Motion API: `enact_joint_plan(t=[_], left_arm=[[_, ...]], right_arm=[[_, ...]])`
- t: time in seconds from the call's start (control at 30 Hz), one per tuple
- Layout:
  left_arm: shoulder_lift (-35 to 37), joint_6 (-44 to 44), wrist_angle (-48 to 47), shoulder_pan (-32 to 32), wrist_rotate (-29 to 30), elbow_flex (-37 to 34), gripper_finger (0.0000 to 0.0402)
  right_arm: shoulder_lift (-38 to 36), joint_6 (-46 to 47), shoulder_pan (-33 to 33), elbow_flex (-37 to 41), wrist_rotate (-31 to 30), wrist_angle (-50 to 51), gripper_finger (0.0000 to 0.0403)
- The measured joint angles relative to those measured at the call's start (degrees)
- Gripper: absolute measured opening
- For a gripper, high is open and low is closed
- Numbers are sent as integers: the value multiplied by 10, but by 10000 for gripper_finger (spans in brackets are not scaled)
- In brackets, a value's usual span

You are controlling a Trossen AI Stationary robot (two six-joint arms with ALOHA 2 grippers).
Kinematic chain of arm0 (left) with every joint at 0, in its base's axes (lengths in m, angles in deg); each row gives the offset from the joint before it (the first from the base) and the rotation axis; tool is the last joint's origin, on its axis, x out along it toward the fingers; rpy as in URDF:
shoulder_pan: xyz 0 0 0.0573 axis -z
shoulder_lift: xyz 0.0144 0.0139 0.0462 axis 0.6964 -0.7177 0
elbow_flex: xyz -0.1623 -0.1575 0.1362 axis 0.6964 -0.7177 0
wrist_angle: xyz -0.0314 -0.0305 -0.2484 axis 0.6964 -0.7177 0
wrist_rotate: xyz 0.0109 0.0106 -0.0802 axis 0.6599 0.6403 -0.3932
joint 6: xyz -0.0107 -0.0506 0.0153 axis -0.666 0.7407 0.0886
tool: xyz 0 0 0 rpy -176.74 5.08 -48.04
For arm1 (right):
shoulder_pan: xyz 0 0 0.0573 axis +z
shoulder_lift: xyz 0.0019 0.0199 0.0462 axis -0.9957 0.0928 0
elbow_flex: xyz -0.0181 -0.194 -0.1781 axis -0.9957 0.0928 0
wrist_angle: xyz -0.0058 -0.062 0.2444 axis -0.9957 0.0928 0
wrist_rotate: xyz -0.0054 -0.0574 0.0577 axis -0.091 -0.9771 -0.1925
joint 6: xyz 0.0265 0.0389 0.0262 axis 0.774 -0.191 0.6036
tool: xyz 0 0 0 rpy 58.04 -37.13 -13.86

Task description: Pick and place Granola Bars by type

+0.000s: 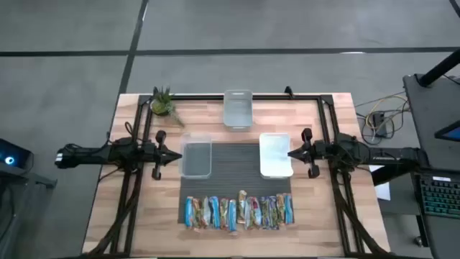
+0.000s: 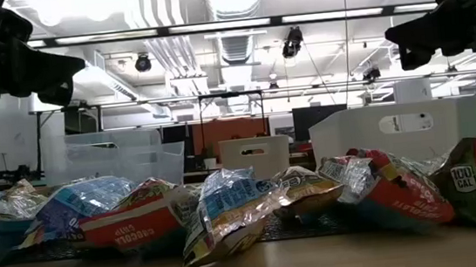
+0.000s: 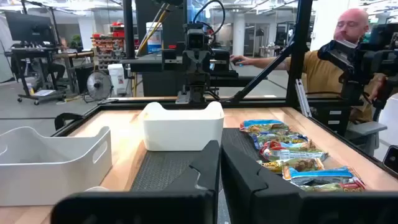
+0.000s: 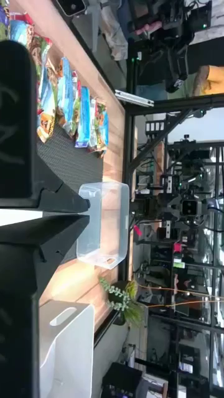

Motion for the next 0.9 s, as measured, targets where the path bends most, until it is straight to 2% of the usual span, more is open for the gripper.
enact_joint_plan(t=[0.53,0.9], left_arm=[[0,17,1,0,0,0,0],[0,196,22,0,0,-1,0]], right_arm=[[0,0,0,0,0,0,9],[0,7,0,0,0,-2,9]])
